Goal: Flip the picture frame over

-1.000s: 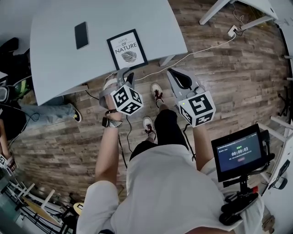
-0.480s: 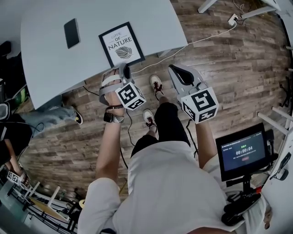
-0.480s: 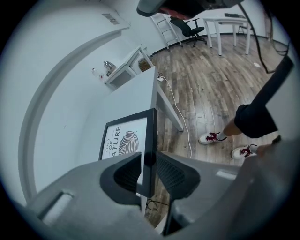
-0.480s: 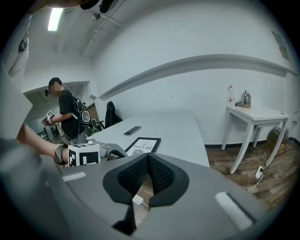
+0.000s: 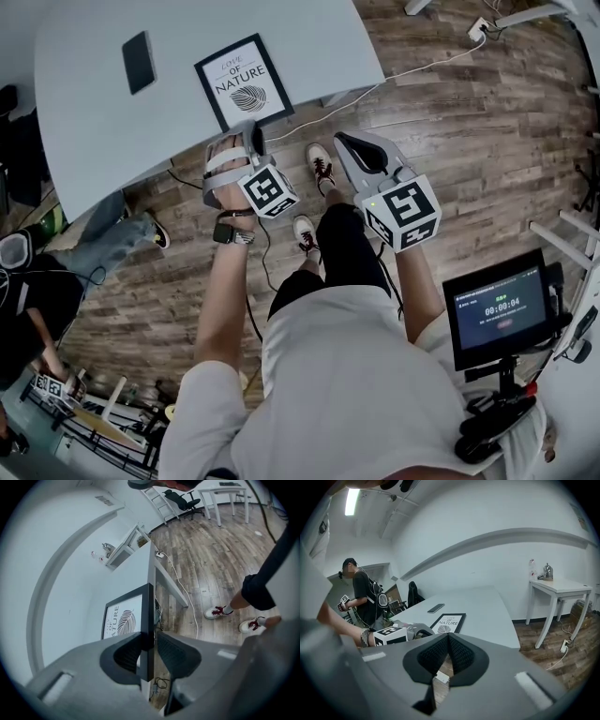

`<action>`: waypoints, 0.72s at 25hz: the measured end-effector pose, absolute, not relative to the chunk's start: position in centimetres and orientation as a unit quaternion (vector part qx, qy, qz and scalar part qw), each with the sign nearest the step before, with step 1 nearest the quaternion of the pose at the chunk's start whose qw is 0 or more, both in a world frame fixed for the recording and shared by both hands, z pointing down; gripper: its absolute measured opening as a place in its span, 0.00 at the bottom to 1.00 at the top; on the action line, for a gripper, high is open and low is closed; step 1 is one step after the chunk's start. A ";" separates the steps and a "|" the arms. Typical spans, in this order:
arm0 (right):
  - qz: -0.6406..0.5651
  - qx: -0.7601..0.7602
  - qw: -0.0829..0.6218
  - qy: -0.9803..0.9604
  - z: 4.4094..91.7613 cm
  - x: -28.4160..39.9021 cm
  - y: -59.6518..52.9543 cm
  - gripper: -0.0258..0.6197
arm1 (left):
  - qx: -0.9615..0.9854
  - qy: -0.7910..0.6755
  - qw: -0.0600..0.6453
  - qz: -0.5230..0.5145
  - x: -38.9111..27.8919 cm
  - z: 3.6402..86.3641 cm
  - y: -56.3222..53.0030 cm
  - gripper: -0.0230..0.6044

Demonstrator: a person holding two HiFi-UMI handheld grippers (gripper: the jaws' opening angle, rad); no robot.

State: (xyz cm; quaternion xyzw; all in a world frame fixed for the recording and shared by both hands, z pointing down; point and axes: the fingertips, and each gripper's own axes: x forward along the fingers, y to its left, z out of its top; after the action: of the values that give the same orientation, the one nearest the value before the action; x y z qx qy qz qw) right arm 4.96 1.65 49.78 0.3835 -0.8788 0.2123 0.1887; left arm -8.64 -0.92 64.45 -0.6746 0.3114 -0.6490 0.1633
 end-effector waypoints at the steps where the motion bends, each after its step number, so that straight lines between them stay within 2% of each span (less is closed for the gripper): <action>1: 0.213 0.382 0.189 -0.879 49.8 4.8 1.8 0.04 | -0.673 0.314 0.170 -0.648 -8.7 64.4 -1.0 0.21; 3: 0.213 0.379 0.190 -0.880 49.9 4.6 1.9 0.04 | -0.670 0.318 0.177 -0.647 -8.8 64.2 -1.1 0.17; 18: 0.207 0.390 0.166 -0.882 48.4 4.5 0.5 0.04 | -0.698 0.298 0.149 -0.634 -7.4 62.0 -0.3 0.17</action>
State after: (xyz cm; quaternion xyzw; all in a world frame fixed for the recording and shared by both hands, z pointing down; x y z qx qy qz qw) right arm 4.54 0.54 48.40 0.3898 -0.8818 0.2069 0.1665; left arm -7.40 -0.35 62.02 -0.6979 0.2976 -0.6342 0.1489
